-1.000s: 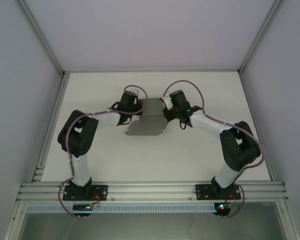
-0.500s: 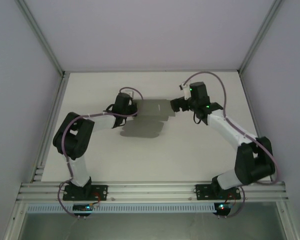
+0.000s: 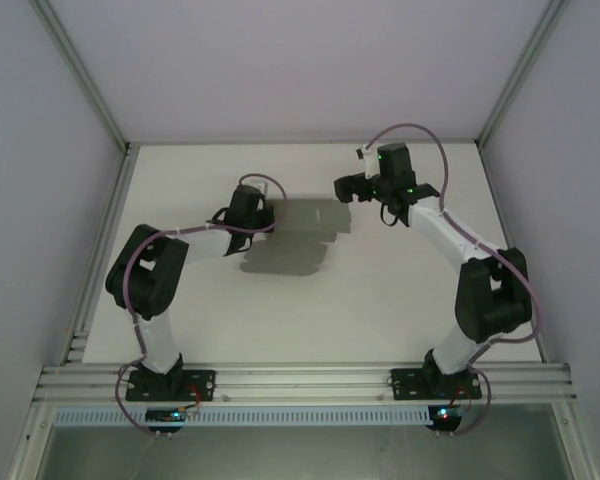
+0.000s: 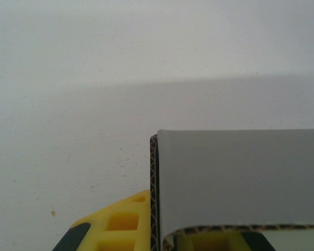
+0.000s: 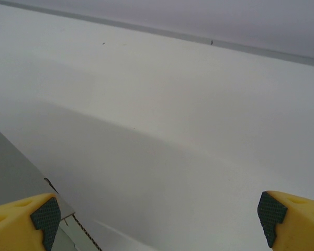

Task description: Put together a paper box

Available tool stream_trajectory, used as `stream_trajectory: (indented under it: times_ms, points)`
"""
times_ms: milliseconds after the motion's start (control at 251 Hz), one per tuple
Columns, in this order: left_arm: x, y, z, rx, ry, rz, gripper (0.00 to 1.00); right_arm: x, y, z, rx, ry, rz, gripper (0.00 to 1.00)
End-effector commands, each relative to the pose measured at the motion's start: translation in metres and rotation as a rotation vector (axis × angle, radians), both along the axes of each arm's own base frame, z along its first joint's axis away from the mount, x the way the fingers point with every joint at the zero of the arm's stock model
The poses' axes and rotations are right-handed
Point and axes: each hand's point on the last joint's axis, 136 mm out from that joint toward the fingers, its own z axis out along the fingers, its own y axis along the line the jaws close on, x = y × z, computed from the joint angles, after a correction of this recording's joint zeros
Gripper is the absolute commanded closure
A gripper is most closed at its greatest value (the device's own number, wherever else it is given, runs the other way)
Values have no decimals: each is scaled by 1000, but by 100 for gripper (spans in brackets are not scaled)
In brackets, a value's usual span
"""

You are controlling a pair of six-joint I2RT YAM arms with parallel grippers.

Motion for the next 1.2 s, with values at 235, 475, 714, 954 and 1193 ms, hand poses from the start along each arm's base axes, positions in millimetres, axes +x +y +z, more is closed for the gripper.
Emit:
stream_trajectory:
  times_ms: [235,475,714,954,1193]
  points:
    - [1,-2,5,-11,28,11,100,-17,30,-40,-12,161,117,1]
    - [1,-10,3,-31,44,-16,100,-28,53,-62,1,217,202,1]
    - [3,-13,2,-54,66,-7,100,-44,91,-60,90,239,348,1]
    - [3,-21,4,-82,73,-37,100,-55,116,-57,151,249,448,0]
    - [1,-22,7,-72,72,-63,100,-48,110,-29,213,191,443,1]
